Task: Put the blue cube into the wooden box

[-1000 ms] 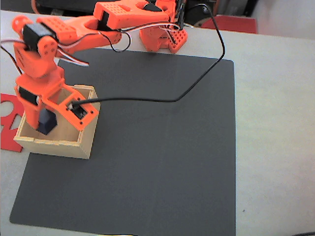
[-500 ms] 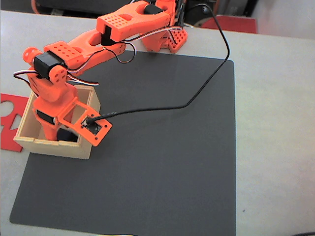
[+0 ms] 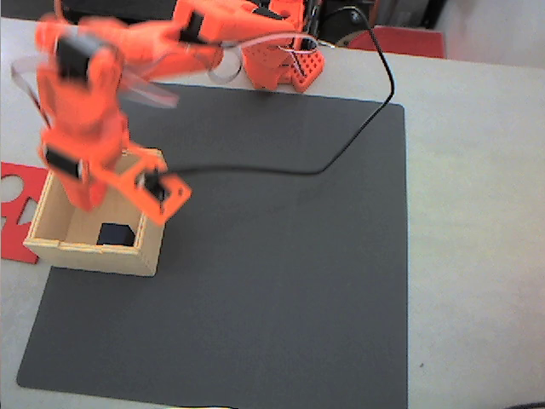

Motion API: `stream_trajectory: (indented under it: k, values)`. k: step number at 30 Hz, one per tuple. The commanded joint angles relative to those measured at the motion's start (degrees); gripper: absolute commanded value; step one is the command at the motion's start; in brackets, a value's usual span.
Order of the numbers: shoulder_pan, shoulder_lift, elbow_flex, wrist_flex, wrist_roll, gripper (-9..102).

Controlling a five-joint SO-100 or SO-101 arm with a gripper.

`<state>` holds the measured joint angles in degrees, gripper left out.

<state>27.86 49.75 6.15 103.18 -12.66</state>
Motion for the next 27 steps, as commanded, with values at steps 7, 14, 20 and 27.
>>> stream_trajectory:
  k: [7, 14, 20, 27]
  values:
    - [-11.07, 48.96, 28.13, 0.18, -0.09, 0]
    - [-28.92, 76.73, 69.70, -4.92, -1.23, 0]
    - [-41.48, 96.42, 89.65, -6.33, -0.62, 0]
    - [-40.43, 118.74, 115.40, -13.62, -5.71, 0]
